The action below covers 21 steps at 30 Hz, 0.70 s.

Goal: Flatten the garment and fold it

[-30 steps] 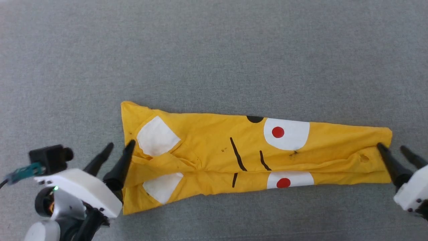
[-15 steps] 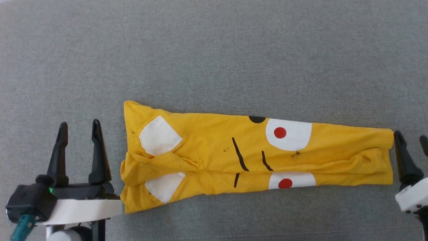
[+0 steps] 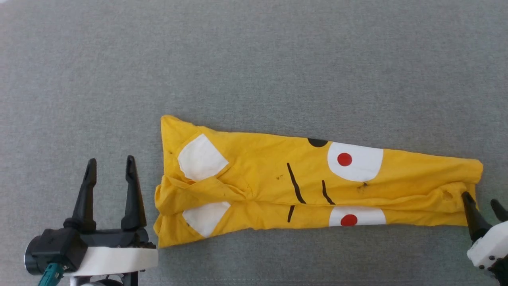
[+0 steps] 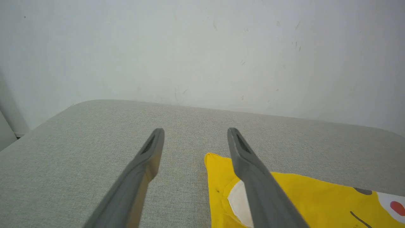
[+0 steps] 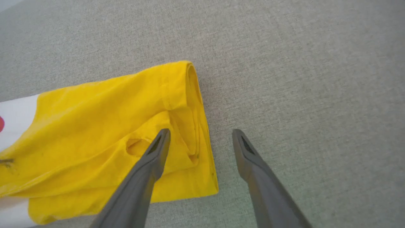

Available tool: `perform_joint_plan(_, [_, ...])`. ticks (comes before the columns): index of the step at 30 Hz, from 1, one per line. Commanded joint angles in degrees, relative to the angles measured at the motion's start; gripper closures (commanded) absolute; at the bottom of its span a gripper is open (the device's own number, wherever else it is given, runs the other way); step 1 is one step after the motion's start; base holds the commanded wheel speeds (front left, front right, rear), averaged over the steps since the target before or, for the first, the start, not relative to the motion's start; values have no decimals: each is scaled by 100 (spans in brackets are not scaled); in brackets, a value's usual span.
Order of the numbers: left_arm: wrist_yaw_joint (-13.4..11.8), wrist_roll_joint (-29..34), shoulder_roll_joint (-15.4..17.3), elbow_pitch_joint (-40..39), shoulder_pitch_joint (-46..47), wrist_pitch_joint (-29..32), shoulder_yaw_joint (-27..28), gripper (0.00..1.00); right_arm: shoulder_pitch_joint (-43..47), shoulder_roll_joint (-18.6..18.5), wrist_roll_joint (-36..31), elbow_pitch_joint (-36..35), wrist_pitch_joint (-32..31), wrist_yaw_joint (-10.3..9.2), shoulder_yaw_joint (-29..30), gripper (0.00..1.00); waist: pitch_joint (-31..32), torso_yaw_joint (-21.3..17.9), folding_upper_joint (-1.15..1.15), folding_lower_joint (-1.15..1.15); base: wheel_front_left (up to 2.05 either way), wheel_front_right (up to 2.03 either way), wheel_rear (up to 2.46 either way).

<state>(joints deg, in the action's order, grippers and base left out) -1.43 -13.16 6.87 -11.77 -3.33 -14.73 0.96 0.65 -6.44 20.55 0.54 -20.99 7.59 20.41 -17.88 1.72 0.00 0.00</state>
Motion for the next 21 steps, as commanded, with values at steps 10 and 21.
perform_joint_plan(10, [246, 45, -47, 183, 47, -26, 59, 0, -470, -125, 35, 916, -164, -10, -210, 100, -99, 150, 0, 0, 0, 0, 0])
perform_joint_plan(21, [306, 110, -62, 406, 77, -27, -5, 0, -715, -453, -123, 699, -312, -10, 42, 100, 44, 72, 0, 0, 0, 0, 0])
